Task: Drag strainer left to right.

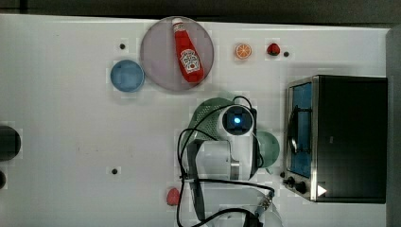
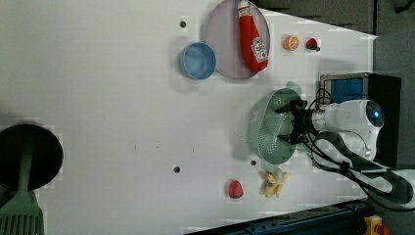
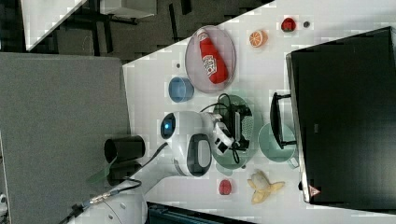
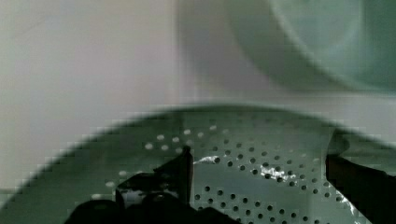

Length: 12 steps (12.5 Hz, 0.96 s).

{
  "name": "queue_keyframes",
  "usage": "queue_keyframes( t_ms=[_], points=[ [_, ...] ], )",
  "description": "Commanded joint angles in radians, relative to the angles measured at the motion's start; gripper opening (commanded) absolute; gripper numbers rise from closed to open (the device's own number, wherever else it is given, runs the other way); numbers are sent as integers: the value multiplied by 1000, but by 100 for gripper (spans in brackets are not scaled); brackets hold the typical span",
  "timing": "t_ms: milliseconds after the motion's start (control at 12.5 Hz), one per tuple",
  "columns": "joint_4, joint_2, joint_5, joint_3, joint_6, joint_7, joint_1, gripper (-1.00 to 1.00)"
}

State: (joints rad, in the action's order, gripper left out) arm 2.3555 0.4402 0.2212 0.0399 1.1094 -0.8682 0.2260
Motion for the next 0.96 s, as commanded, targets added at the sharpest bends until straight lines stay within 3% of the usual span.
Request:
queue_keyframes(
  t_ms=[80,480,640,960],
  points=[
    [-11,-49,10,-1,31,77,8,100],
    [-26,-261,9,78,-78,388,8,100],
    [-84,-369,8,100,-243,487,8,100],
    [-309,-502,-56,135,-708,548,6,100]
  ],
)
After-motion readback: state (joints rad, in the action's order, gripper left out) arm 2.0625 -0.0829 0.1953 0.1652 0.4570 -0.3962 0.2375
